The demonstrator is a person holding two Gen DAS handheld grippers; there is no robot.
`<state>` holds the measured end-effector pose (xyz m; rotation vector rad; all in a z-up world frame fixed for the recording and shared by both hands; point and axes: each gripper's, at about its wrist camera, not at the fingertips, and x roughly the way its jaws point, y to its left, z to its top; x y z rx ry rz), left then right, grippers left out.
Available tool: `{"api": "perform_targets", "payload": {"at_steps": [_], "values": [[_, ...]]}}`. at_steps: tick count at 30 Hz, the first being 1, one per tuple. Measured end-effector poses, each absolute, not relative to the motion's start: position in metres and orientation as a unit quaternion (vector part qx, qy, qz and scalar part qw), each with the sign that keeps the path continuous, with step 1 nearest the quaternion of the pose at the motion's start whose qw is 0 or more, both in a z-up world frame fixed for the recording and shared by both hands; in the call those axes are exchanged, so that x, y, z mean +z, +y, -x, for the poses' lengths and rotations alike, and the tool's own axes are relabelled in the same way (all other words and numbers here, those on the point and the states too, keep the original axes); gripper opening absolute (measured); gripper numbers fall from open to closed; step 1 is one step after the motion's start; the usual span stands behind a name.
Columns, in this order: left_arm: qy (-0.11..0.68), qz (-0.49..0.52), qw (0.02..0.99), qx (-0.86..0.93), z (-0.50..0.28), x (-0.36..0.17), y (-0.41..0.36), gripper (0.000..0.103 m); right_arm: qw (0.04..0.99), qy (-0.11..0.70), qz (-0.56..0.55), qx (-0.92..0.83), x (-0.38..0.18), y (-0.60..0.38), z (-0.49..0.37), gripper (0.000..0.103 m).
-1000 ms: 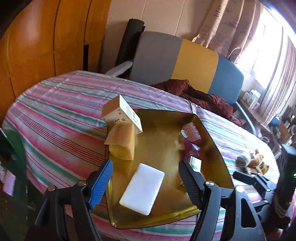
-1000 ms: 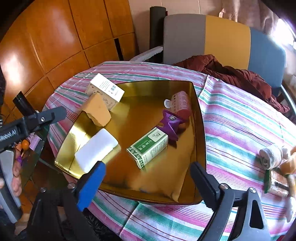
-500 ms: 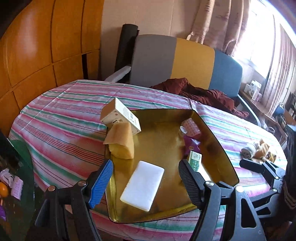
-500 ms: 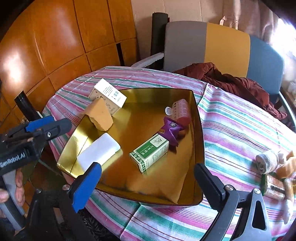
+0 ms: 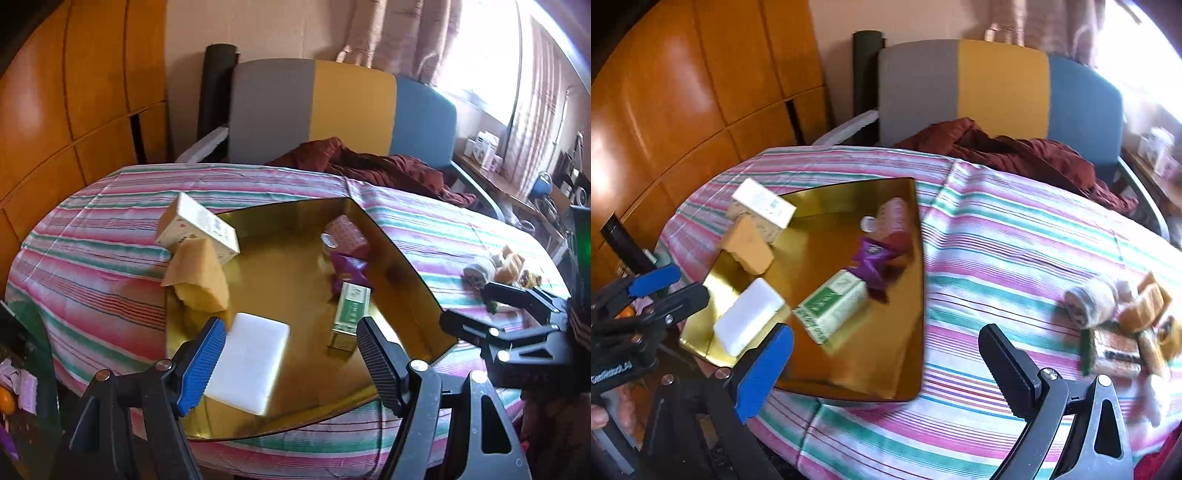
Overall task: Organize objects
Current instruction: 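Move both tools away from the gold tray toward the remaining items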
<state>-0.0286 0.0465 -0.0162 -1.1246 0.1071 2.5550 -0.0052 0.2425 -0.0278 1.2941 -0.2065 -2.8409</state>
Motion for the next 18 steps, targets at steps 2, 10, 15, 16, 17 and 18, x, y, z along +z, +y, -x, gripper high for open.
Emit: {"api": "perform_targets", "payload": {"at_steps": [2,10,15,16,17,18], "values": [[0.041,0.397,0.183,0.898,0.028,-0.016,0.053,0.075,-0.007,-0.070,-0.415,-0.907,-0.029,0.253,0.003,0.101],[0.044,0.413,0.224,0.882,0.032,-0.017,0.082,0.074,-0.067,-0.103,-0.415,-0.901,-0.027,0.312,-0.010,0.101],[0.059,0.417,0.266,0.867,0.028,-0.015,0.110,0.073,-0.119,-0.142,-0.415,-0.891,-0.024,0.371,-0.026,0.101],[0.064,0.416,0.273,0.865,0.026,-0.015,0.116,0.073,-0.128,-0.150,-0.416,-0.888,-0.024,0.382,-0.031,0.101],[0.070,0.414,0.280,0.863,0.025,-0.014,0.123,0.073,-0.140,-0.157,-0.416,-0.885,-0.023,0.394,-0.036,0.101],[0.076,0.414,0.291,0.859,0.024,-0.013,0.130,0.073,-0.151,-0.164,-0.416,-0.881,-0.023,0.405,-0.040,0.101]]}}
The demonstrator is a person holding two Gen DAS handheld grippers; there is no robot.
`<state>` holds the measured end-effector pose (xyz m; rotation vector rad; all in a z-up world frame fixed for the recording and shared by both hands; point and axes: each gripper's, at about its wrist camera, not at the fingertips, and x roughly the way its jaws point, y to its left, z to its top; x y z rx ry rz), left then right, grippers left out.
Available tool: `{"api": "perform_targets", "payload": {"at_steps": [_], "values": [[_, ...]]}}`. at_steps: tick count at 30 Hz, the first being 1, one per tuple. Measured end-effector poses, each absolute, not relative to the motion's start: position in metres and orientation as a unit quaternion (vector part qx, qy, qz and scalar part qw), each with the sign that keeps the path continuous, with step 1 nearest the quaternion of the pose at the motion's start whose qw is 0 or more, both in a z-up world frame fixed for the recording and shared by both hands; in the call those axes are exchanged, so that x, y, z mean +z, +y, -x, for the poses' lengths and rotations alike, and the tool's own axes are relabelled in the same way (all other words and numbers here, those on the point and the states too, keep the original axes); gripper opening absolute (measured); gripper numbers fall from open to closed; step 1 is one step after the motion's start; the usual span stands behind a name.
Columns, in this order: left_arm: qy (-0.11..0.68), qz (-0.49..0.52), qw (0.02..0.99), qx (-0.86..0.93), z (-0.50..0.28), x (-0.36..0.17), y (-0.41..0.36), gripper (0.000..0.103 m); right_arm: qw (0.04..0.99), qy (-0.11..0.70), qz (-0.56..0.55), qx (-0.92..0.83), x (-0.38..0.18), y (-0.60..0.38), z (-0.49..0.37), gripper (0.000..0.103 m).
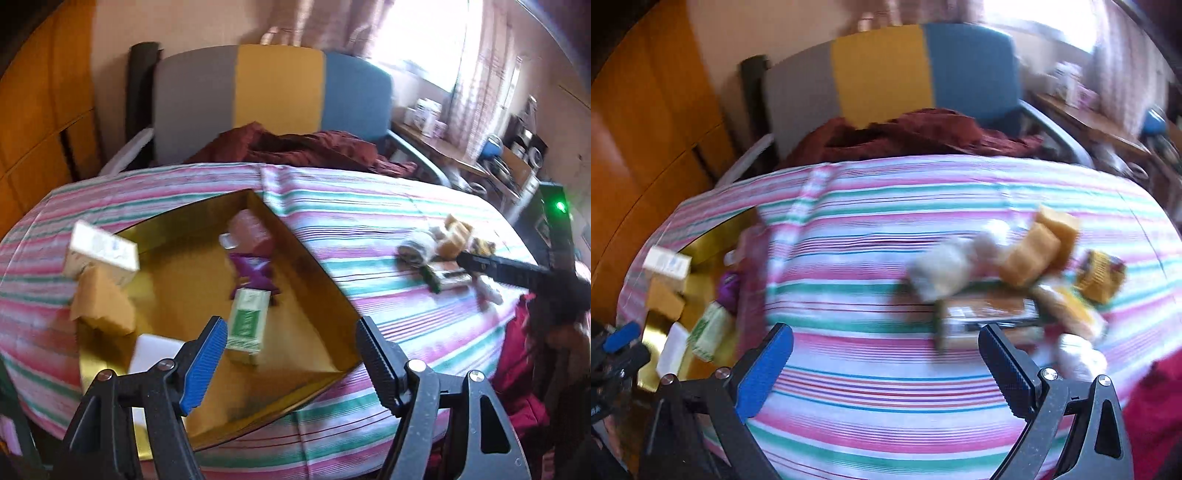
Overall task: Organize objects
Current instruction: 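Move both tools away from the gold tray toward the remaining items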
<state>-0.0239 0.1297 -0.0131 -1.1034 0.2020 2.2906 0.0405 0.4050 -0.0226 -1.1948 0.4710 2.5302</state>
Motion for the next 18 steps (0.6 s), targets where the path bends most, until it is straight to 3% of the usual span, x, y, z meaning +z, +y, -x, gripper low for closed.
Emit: {"api": "perform_targets", "payload": {"at_steps": [12,18], "values": [[0.133,0.422,0.370,0.817,0.023,-0.016,0.219,0.073,0.262,0.234,0.369,0.861,-0.014,0.533,-0.074,0.102],[0.171,0.419,0.395,0.800,0.029,-0.023,0.271,0.073,0.272,0.290,0.353,0.847,-0.034,0.561,-0.086,0.102]]}}
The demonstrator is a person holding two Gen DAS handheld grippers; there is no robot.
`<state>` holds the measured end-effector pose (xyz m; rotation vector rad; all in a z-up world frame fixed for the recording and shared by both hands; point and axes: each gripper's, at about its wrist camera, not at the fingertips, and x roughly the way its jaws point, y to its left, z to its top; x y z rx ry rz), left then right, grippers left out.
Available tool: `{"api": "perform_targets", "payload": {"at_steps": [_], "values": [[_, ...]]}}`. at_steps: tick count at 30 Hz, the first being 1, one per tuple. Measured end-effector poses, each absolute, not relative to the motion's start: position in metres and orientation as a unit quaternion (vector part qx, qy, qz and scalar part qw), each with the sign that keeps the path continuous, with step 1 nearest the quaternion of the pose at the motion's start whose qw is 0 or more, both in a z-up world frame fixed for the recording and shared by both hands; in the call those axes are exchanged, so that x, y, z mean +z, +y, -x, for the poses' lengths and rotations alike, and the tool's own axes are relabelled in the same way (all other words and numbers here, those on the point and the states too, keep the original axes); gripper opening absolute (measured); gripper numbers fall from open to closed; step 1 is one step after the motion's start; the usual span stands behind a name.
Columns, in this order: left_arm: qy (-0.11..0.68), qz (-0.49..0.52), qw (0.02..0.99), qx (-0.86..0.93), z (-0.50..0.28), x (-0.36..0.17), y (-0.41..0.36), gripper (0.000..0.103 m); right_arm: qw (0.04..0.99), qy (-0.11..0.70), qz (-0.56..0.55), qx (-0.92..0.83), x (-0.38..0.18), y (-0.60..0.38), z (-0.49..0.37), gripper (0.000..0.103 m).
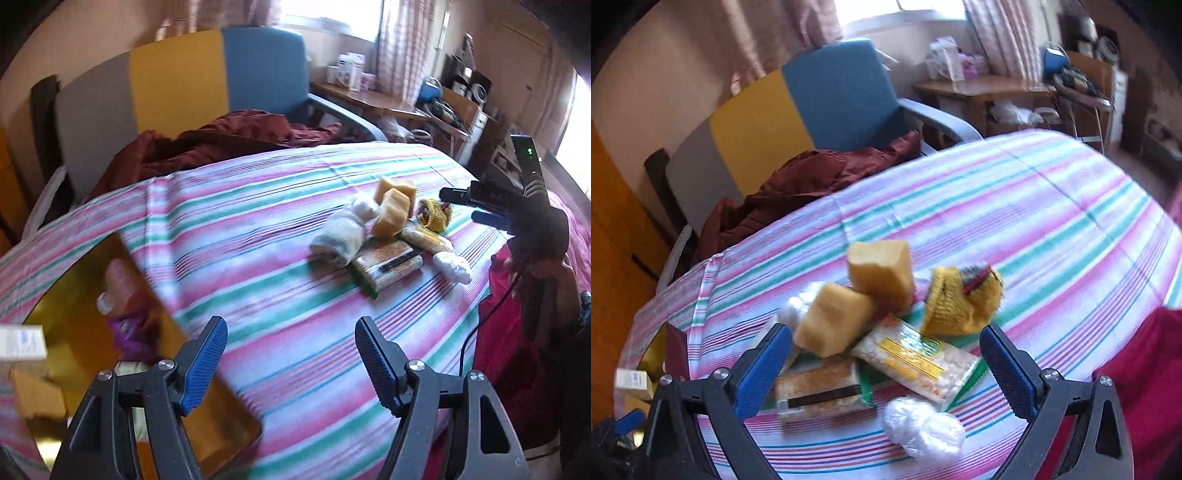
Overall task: Organize objects
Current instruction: 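Move both tools away from the gold tray toward the remaining items, then grasp the beige knit sock with the left tool while the right tool grasps a yellow sponge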
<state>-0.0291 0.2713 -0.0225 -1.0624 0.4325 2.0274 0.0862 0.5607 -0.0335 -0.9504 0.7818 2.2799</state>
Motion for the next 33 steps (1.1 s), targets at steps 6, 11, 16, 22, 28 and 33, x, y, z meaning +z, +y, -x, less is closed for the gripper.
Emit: {"api": "perform_targets", "payload": {"at_steps": [6,11,16,22,28,33], "values": [[0.197,0.420,0.434,0.772,0.043,-0.038,0.334,0.073,0.264,0.315,0.339,0.846,-0.032,0.566,-0.092,0.103],[0.211,0.425,0.443,0.761,0.063,-0.053,0.377,0.073,0.250,0.319,0.343,0.847,-0.034,0.566,-0.090,0.103],[0.230,0.439,0.453,0.741,0.076,-0.073,0.412,0.073,0.237,0.321,0.350,0.848,-0.036,0.564,-0.086,0.103],[0.251,0.453,0.449,0.728,0.084,-0.101,0.442,0.071,0.234,0.325,0.357,0.844,-0.040,0.566,-0.085,0.103],[0.188,0.496,0.447,0.720,0.103,-0.112,0.434,0.060,0.245,0.321,0.364,0.839,-0.044,0.566,-0.085,0.103],[0.159,0.519,0.437,0.717,0.108,-0.111,0.414,0.059,0.247,0.301,0.366,0.845,-0.034,0.564,-0.075,0.103]]}}
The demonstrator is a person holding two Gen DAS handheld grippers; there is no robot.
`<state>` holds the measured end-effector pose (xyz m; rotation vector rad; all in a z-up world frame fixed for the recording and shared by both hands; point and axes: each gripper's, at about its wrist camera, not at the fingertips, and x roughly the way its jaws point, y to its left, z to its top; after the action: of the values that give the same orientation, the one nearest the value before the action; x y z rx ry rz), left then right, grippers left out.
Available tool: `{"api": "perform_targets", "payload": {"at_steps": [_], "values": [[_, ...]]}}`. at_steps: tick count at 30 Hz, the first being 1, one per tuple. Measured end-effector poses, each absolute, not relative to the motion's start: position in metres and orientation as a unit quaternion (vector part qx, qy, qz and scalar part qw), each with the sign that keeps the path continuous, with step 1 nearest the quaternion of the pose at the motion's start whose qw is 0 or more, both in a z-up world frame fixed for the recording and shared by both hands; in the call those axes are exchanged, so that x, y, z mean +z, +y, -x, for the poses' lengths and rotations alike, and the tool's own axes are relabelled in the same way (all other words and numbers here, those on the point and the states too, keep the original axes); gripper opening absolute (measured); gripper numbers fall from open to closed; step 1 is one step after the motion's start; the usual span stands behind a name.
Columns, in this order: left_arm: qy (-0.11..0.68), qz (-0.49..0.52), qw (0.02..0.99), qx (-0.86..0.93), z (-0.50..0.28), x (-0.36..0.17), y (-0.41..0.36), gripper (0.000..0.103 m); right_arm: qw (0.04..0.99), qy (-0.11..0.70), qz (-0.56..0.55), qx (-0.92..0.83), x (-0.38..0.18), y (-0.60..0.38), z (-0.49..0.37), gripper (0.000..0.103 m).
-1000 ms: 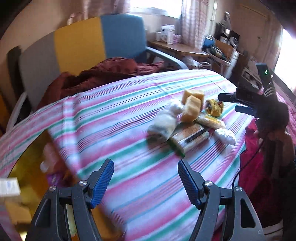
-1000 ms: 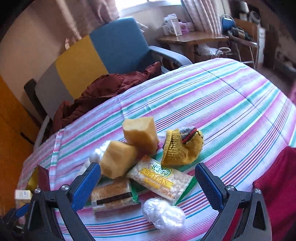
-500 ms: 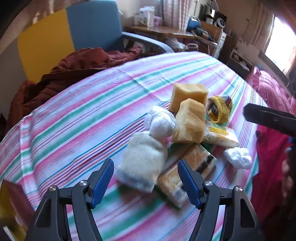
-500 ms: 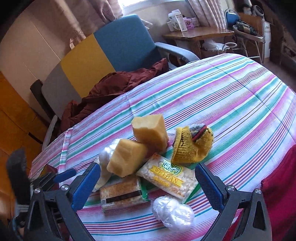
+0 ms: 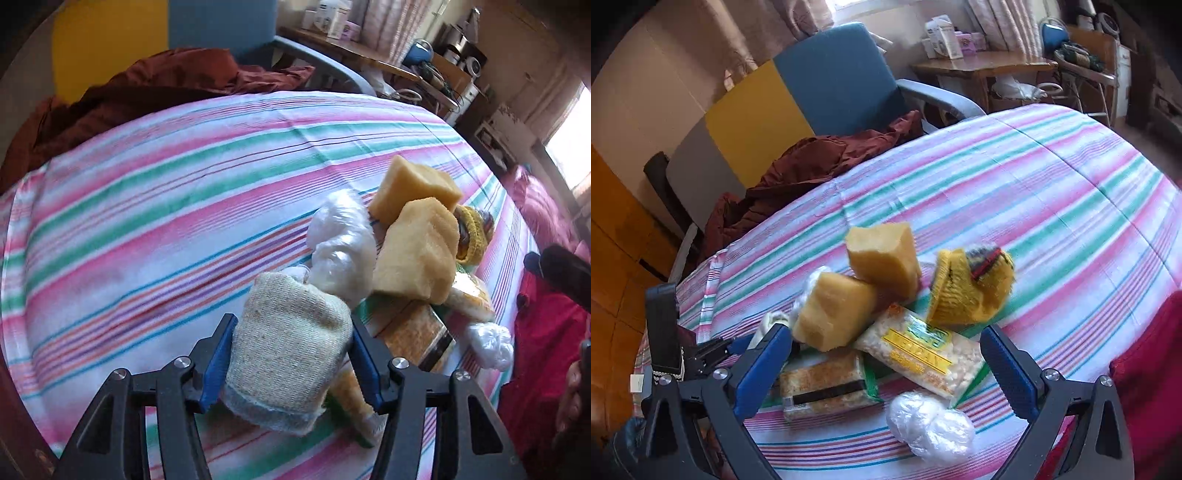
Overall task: Organize objects
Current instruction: 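Grasp the beige knit sock with the left tool while the right tool grasps a yellow sponge, then carry the beige sock with the left tool while the right tool carries the sponge to the tray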
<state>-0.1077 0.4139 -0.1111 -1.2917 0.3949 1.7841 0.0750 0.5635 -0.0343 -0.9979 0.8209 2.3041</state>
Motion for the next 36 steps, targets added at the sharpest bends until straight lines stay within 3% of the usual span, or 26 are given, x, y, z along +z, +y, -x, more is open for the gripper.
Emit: {"api": "perform_targets", "payload": {"at_steps": [11,12,14,16,25,36], "values": [[0.154,0.508,0.421,0.736,0.104,-0.109,0.380,0.059,0.272,0.246,0.422,0.829,-0.052,0.599,0.016,0.102],[0.156,0.507,0.419,0.737,0.103,-0.109,0.379,0.059,0.267,0.246,0.435,0.824,-0.060,0.602,0.025,0.096],[0.154,0.507,0.415,0.740,0.102,-0.107,0.378,0.059,0.254,0.259,0.457,0.812,-0.073,0.605,0.034,0.067],[0.146,0.507,0.415,0.742,0.101,-0.106,0.375,0.058,0.265,0.246,0.445,0.819,-0.070,0.607,0.032,0.058],[0.097,0.488,0.427,0.755,0.087,-0.074,0.346,0.058,0.274,0.227,0.347,0.868,0.002,0.590,-0.007,0.058],[0.048,0.450,0.400,0.797,0.067,-0.024,0.264,0.058,0.143,0.221,0.318,0.911,0.038,0.484,-0.018,0.058]]}}
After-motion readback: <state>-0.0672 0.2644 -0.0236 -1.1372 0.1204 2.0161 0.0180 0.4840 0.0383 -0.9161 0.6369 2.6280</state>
